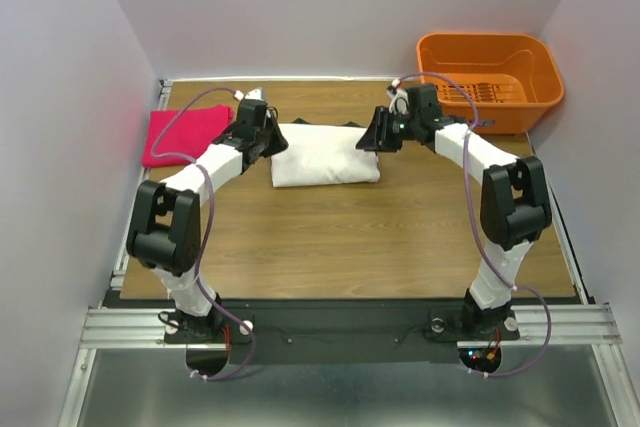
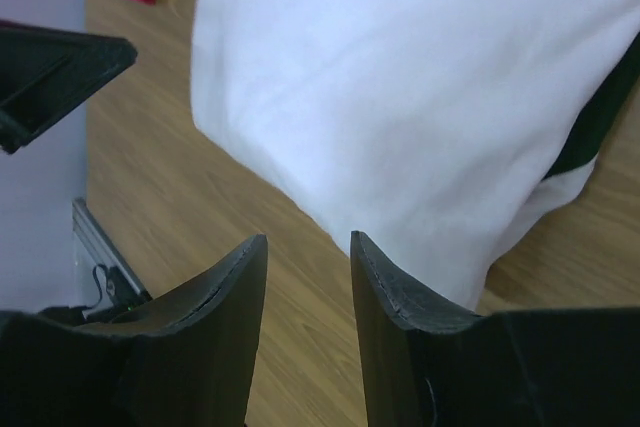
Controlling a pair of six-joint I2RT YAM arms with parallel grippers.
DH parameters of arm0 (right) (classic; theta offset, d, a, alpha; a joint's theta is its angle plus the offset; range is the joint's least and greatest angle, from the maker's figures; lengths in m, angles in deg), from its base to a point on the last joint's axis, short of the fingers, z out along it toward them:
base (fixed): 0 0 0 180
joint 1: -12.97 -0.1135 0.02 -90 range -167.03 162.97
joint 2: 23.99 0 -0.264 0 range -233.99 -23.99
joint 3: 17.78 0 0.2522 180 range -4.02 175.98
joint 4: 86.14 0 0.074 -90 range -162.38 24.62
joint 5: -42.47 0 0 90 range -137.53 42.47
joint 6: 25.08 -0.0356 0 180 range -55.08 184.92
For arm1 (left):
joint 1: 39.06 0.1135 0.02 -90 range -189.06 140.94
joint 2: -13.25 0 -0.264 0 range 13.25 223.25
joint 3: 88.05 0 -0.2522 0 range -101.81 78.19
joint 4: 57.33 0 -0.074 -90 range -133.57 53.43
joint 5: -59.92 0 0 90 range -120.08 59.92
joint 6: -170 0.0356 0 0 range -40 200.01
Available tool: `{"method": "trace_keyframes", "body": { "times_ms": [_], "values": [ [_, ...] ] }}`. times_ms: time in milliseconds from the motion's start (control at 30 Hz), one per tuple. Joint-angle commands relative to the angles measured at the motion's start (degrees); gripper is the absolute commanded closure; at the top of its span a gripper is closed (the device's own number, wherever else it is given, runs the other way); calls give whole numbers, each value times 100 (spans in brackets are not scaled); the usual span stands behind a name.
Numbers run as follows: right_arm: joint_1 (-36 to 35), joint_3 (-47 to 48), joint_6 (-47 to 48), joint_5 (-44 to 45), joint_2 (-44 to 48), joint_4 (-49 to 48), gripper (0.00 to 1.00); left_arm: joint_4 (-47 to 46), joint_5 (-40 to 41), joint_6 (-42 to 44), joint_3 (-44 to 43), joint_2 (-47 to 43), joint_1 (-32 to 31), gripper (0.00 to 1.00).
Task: Fold and stack the t-shirts
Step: Fold the tshirt
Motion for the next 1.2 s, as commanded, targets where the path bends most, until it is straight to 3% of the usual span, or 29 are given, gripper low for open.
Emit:
{"method": "trace_keyframes", "body": {
  "times_ms": [0,267,433,500,600,733,800,900,1033,1167],
  "values": [
    [-38,-394,141,-505,-158,-656,55,45,49,34,292,467,33,76],
    [269,-1439,229,-110,-853,-1139,68,89,313,-537,959,970,130,90],
    [287,-1748,379,22,-328,-1122,66,54,111,-634,1277,550,139,92],
    [287,-1678,335,5,-72,-1114,64,72,111,-643,1330,296,139,92],
    [270,-1310,195,-249,175,-1078,58,168,103,-626,1277,-75,139,84],
    [130,-625,-51,-628,9,-1078,54,256,41,-608,918,-488,139,71],
    [41,-220,-113,-795,-271,-1087,53,256,-3,-625,803,-472,139,69],
    [-169,210,-192,-953,-588,-1087,53,256,-73,-634,662,-305,139,69],
    [-450,414,-201,-1050,-1229,-1105,53,178,-266,-775,845,125,139,76],
    [-469,21,-123,-972,-1529,-1201,54,151,-258,-994,1301,267,147,81]
  ]
}}
